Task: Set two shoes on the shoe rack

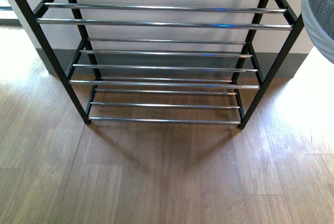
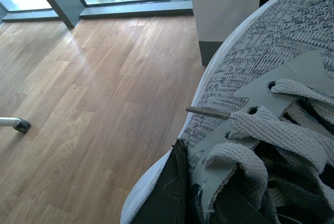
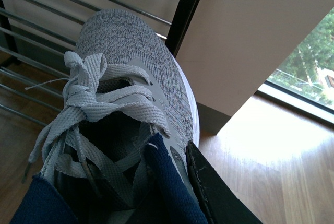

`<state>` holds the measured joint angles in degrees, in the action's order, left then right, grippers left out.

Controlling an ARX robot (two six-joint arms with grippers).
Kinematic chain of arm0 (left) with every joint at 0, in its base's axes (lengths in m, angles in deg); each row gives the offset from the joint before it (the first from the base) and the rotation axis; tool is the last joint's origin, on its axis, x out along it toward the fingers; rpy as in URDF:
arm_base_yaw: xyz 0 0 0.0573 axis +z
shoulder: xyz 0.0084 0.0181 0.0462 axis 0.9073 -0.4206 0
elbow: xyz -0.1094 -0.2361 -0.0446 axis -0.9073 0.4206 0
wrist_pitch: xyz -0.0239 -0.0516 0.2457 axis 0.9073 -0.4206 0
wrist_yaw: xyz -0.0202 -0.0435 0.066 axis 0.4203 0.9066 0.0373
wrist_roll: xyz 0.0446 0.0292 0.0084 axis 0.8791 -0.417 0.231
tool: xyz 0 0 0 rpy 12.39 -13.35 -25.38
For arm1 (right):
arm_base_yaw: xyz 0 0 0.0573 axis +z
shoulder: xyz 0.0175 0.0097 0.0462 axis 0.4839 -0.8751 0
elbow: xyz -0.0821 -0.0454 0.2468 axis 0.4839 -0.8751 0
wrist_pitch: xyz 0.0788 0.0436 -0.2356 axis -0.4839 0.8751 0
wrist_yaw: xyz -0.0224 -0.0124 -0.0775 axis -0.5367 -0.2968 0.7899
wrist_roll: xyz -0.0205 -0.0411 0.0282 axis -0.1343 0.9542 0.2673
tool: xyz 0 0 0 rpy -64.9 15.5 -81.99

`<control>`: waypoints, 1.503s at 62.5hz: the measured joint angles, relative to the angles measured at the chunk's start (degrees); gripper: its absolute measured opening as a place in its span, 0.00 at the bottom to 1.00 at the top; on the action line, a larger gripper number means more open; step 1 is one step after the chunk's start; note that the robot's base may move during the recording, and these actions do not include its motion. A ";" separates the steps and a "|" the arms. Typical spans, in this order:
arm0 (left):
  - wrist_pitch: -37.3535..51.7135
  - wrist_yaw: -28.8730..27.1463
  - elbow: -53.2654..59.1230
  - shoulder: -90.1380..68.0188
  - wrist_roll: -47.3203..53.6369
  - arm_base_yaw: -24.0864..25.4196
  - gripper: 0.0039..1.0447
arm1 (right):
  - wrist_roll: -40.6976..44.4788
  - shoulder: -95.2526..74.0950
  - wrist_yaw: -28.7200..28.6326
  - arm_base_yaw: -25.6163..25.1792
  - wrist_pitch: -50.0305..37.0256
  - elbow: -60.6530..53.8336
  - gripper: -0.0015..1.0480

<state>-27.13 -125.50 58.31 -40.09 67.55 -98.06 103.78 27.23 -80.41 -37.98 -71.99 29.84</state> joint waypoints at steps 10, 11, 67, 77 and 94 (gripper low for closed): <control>0.00 0.44 0.04 0.00 0.00 -0.02 0.01 | 0.00 0.00 0.22 -0.02 0.00 -0.09 0.01; 0.00 0.44 0.04 0.00 0.02 -0.02 0.01 | 0.00 -0.02 0.15 -0.02 0.00 -0.09 0.01; 0.00 0.35 0.09 0.00 0.00 -0.02 0.01 | 0.00 0.00 0.13 -0.02 0.00 -0.09 0.01; 0.00 0.15 0.07 0.00 -0.02 -0.02 0.01 | 0.00 0.00 0.11 -0.02 0.00 -0.09 0.01; 0.00 0.52 0.09 0.00 -0.02 -0.04 0.01 | 0.00 0.00 0.39 -0.07 0.00 -0.09 0.01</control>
<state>-27.13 -124.97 58.40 -40.09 67.53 -98.10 103.78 27.23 -80.02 -38.04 -71.99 29.75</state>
